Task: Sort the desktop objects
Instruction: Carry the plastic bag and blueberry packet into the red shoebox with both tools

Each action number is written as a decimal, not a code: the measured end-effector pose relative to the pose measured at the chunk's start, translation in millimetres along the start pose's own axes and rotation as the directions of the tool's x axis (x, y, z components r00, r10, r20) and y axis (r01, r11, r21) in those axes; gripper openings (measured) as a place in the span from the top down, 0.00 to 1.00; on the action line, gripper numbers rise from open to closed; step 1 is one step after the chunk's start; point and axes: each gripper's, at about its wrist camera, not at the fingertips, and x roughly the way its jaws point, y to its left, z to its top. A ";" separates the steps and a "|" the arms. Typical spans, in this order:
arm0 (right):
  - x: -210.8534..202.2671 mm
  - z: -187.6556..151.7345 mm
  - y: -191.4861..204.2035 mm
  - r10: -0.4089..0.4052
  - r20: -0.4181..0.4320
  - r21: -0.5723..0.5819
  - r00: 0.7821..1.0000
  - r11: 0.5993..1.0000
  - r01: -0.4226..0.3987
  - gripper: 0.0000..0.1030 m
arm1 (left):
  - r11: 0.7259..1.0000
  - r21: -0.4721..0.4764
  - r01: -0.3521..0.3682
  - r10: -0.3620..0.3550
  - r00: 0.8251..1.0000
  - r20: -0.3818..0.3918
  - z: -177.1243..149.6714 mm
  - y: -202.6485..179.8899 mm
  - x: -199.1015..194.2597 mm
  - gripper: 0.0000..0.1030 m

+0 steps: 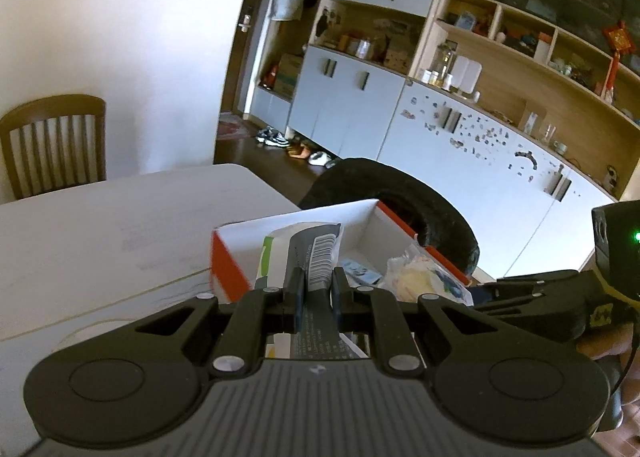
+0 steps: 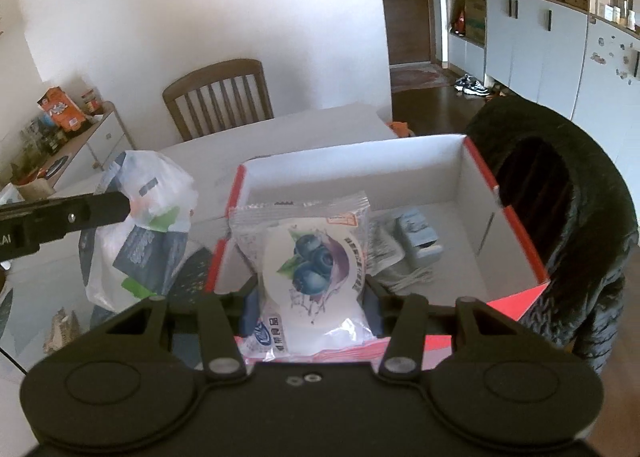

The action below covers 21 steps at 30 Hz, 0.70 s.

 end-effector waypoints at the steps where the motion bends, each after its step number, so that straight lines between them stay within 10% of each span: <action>1: 0.4 1.4 -3.9 -0.003 0.004 -0.002 1.000 1.000 0.003 0.52 | 1.000 0.002 0.002 -0.002 1.000 -0.004 1.2 -3.3 4.0 0.88; 21: 43.0 12.5 -64.9 -0.073 -0.080 -0.016 0.994 0.997 0.072 0.52 | 0.995 0.104 0.014 -0.005 0.996 -0.094 17.8 -43.0 88.9 0.88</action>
